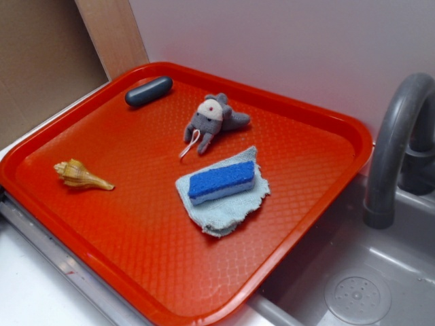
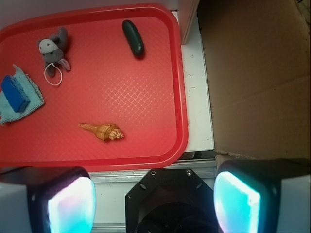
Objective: Grab the blue sponge.
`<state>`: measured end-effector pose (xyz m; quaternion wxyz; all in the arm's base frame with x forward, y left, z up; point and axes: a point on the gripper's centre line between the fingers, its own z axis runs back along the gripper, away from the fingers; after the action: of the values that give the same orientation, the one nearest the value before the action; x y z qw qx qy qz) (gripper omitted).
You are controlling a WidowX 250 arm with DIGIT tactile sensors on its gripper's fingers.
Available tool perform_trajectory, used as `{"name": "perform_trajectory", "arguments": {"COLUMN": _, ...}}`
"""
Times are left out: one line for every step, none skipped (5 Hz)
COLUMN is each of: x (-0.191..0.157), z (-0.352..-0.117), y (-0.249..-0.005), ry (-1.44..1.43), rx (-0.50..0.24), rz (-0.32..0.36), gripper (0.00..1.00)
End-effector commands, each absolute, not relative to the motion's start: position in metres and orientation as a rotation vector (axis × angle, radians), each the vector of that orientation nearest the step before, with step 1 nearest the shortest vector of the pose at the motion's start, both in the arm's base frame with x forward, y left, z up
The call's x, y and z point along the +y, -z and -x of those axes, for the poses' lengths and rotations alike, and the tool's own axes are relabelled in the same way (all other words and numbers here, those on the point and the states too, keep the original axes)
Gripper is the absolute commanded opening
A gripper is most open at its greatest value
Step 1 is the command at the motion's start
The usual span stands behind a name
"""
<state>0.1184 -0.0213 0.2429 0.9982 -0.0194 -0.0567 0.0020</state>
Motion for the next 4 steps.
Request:
{"name": "perform_trajectory", "arguments": {"x": -0.021, "z": -0.118, "y": -0.243, "ry": -0.004, "rx": -0.113, "rz": 0.039, "gripper": 1.00}}
{"name": "perform_trajectory", "arguments": {"x": -0.057, "z": -0.131, "y": -0.243, "ry": 0.097, "rx": -0.163, "rz": 0.065, "gripper": 1.00}}
{"name": "perform_trajectory", "arguments": {"x": -0.100, "z": -0.143, "y": -0.239, "ry": 0.261, "rx": -0.222, "rz": 0.102, "gripper": 1.00}}
{"name": "perform_trajectory", "arguments": {"x": -0.141, "z": -0.146, "y": -0.237, "ry": 0.393, "rx": -0.321, "rz": 0.138, "gripper": 1.00}}
